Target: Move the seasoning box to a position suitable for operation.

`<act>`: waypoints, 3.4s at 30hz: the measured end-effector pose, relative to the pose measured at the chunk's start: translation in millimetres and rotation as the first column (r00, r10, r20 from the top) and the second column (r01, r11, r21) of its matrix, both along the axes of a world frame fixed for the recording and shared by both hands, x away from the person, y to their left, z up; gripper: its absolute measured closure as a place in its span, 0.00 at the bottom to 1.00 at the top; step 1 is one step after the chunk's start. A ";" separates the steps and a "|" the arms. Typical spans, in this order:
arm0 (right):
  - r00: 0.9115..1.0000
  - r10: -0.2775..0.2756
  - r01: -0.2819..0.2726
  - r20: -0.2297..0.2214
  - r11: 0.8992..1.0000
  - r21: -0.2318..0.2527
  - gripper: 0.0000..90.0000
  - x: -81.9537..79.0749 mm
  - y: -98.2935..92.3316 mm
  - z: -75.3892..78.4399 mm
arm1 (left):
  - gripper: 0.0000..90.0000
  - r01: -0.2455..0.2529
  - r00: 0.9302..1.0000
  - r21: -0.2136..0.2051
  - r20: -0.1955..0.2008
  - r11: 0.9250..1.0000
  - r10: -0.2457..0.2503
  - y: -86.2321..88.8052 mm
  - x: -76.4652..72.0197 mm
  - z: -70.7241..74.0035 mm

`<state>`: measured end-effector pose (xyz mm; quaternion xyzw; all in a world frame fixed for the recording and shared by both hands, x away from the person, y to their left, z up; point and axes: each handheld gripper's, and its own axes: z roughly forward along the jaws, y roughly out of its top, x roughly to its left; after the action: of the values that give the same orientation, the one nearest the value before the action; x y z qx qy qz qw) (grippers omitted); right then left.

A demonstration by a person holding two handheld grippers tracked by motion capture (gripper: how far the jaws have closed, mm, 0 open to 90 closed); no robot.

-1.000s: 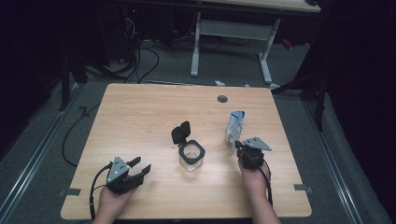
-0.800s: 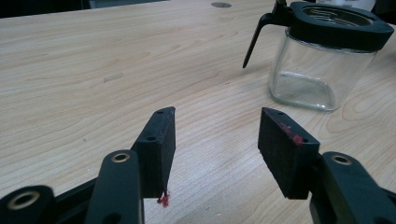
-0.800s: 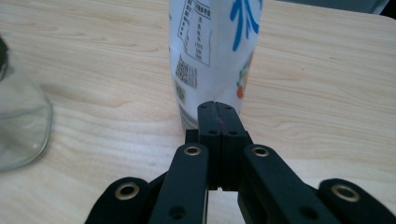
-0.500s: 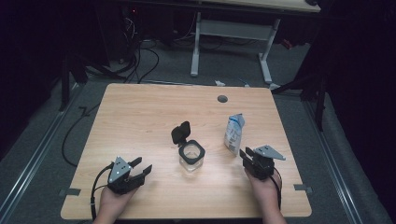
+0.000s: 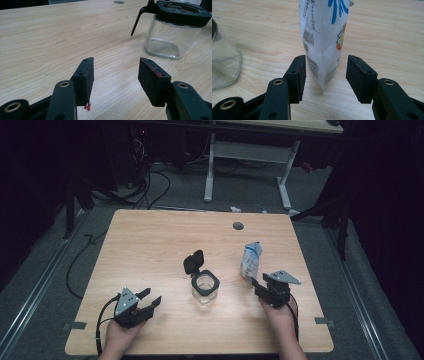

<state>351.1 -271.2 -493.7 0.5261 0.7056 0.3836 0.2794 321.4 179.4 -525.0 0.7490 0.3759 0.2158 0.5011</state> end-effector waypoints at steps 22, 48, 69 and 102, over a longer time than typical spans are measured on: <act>0.999 0.023 -0.023 0.041 1.000 -0.002 0.69 22.1 8.1 7.9 | 0.52 -0.004 1.000 0.003 0.002 1.000 0.004 1.6 0.3 -0.7; 0.997 0.057 -0.060 0.060 0.997 0.046 0.91 22.7 2.3 1.2 | 0.51 -0.002 1.000 0.005 -0.001 1.000 0.002 0.6 0.0 -0.9; 0.996 0.066 -0.067 0.056 0.998 0.020 0.93 21.6 4.4 2.5 | 0.49 0.030 1.000 -0.004 -0.002 1.000 -0.030 -0.1 -1.2 0.7; 0.991 0.137 -0.137 0.009 0.990 0.038 0.95 11.7 1.6 7.9 | 0.48 0.043 0.999 0.003 0.006 0.999 -0.043 -1.8 -2.1 -0.3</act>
<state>362.8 -269.6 -485.9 0.4806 0.7315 0.4173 0.2445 319.3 177.5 -525.3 0.7570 0.3578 0.2077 0.5059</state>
